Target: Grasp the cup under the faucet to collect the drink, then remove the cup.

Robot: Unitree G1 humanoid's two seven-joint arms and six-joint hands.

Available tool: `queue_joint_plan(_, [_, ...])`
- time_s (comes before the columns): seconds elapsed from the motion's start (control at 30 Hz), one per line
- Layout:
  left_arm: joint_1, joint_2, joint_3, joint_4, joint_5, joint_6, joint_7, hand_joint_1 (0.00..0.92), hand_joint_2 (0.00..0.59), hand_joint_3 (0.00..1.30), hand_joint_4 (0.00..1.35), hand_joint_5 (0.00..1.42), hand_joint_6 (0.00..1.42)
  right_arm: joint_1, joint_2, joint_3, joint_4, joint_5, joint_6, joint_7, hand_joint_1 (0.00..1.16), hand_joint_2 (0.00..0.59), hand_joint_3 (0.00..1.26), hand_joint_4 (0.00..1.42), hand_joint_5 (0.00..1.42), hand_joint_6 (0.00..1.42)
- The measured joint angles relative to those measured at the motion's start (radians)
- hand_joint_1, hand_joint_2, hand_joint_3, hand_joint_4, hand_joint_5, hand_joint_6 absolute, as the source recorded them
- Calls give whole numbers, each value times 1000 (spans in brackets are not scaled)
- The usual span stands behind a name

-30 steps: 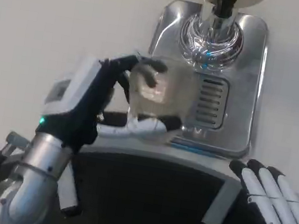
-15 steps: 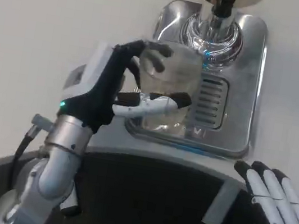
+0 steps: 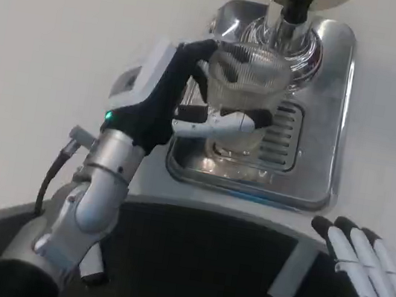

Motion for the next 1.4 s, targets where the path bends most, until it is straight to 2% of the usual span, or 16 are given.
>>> queue_joint_plan(0.23, [-34, -13, -22, 81, 0, -29, 23, 705, 84, 1156, 1190, 1377, 1424, 30, 3, 0, -12, 2, 0, -3, 751, 389, 53, 0, 0, 102])
queue_joint_plan(0.6, [-75, -45, -50, 153, 4, -31, 79, 712, 87, 1121, 1159, 1377, 1424, 37, 8, 7, -12, 3, 0, -4, 741, 395, 54, 0, 0, 116])
queue_joint_plan(0.7, [-83, -46, -52, 168, 4, -31, 91, 647, 115, 1079, 1136, 1332, 1424, 37, 11, 14, -12, -1, 0, -4, 742, 396, 54, 0, 0, 116])
queue_joint_plan(0.77, [-84, -46, -54, 173, 3, -32, 95, 532, 125, 900, 995, 1218, 1406, 36, 15, 17, -12, -2, 0, -4, 743, 399, 54, 0, 0, 117])
queue_joint_plan(0.8, [-84, -46, -54, 175, 0, -34, 96, 489, 124, 790, 842, 1117, 1286, 36, 17, 18, -12, -2, 1, -4, 742, 410, 54, 0, 0, 118])
queue_joint_plan(0.87, [-84, -46, -54, 178, -2, -39, 96, 381, 116, 556, 564, 921, 1140, 36, 19, 19, -12, -2, 3, -4, 741, 414, 56, 0, 0, 118])
queue_joint_plan(0.93, [-84, -47, -55, 188, -8, -43, 94, 273, 102, 366, 367, 757, 926, 28, 23, 23, -12, -2, 7, -4, 736, 424, 62, 0, 0, 119])
queue_joint_plan(0.97, [-84, -47, -56, 192, -14, -45, 87, 237, 95, 306, 313, 707, 847, 25, 24, 23, -12, -2, 9, -4, 735, 427, 63, 0, 0, 119])
queue_joint_plan(1.07, [-84, -48, -56, 202, -42, -50, 50, 186, 90, 233, 177, 621, 732, 17, 24, 24, -12, -2, 18, -4, 733, 428, 64, 0, 0, 119])
queue_joint_plan(1.17, [-86, -48, -56, 203, -59, -69, 30, 181, 88, 207, 110, 569, 667, 12, 25, 25, -11, -2, 26, -4, 731, 429, 64, 0, 0, 119])
queue_joint_plan(1.27, [-86, -49, -56, 204, -73, -70, 25, 170, 81, 140, 48, 492, 541, 8, 25, 30, -11, -2, 33, -4, 730, 429, 64, 0, 0, 119])
queue_joint_plan(1.4, [-86, -49, -57, 204, -76, -76, 25, 140, 64, 12, 0, 304, 271, -5, 25, 37, -6, -3, 41, -4, 728, 429, 64, 0, 0, 119])
